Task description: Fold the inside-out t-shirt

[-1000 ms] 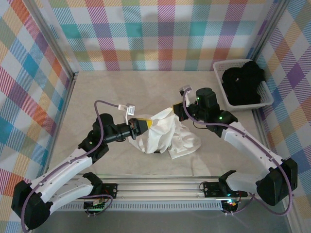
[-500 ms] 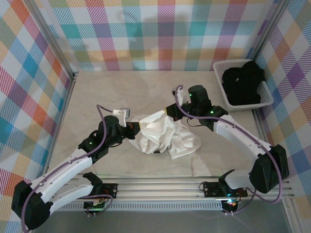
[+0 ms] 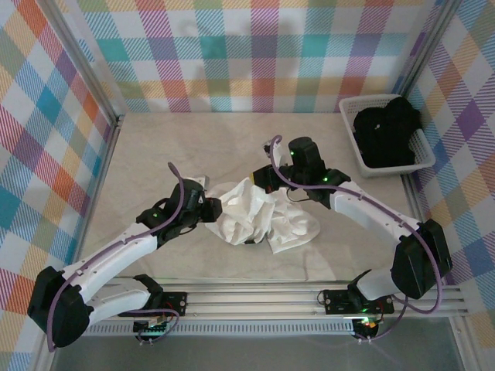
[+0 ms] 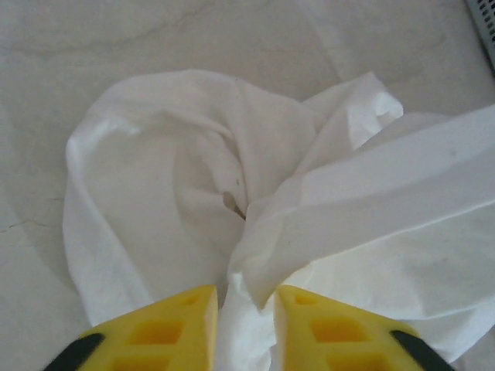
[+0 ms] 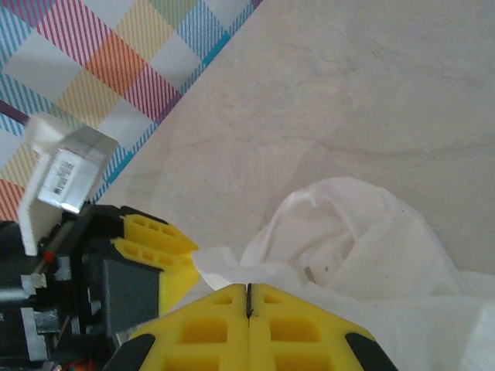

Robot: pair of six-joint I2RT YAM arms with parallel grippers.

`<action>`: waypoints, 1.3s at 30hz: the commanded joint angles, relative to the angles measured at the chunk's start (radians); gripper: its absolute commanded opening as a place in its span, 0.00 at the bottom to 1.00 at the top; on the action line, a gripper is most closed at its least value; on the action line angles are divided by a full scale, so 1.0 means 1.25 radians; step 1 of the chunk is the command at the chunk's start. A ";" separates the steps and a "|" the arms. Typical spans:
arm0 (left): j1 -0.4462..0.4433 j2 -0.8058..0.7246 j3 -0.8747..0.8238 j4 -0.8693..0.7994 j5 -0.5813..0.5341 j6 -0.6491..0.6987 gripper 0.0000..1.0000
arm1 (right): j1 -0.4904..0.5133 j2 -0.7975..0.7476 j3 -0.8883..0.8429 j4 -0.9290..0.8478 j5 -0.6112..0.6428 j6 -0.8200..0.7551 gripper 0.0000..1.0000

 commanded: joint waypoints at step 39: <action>-0.059 0.203 0.128 0.052 -0.137 0.004 0.14 | 0.016 -0.016 -0.028 0.059 -0.003 0.023 0.00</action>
